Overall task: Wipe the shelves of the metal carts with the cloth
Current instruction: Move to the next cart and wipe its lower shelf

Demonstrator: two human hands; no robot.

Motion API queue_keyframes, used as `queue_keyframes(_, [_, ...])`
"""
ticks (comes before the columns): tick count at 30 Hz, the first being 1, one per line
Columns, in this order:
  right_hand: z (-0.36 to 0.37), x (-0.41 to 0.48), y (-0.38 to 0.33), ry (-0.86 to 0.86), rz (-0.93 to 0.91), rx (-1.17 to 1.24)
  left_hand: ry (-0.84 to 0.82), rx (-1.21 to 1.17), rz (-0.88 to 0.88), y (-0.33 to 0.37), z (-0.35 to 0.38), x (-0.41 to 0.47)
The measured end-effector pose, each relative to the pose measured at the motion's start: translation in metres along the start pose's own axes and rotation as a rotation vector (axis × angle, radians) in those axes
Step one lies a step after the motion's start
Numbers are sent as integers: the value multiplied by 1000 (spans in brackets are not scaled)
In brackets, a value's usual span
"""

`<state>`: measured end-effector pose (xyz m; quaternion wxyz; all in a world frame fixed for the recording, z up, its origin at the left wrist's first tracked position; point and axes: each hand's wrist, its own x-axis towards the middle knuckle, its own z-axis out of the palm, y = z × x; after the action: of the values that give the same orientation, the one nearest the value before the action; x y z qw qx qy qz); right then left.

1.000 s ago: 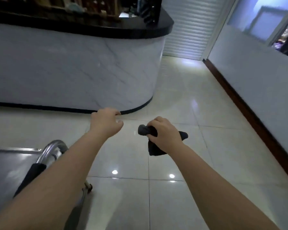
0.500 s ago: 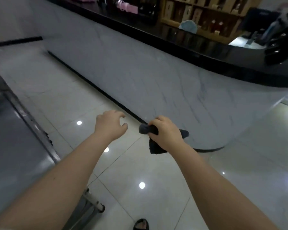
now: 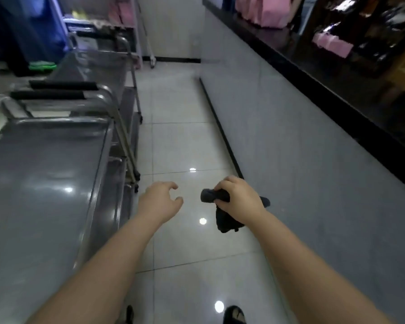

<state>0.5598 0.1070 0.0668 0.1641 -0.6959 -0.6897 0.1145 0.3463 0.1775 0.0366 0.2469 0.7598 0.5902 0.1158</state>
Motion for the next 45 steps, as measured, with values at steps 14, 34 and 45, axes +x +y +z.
queue_keyframes(14, [97, 262, -18, -398, -691, 152, 345, -107, -680, -39, 7, 90])
queue_keyframes(34, [223, 488, -101, -765, -1241, 64, 683, -189, -1222, -143, 22, 228])
queue_keyframes(45, [354, 486, -28, -1099, -1316, 108, 555, -347, -1581, -146, 178, 238])
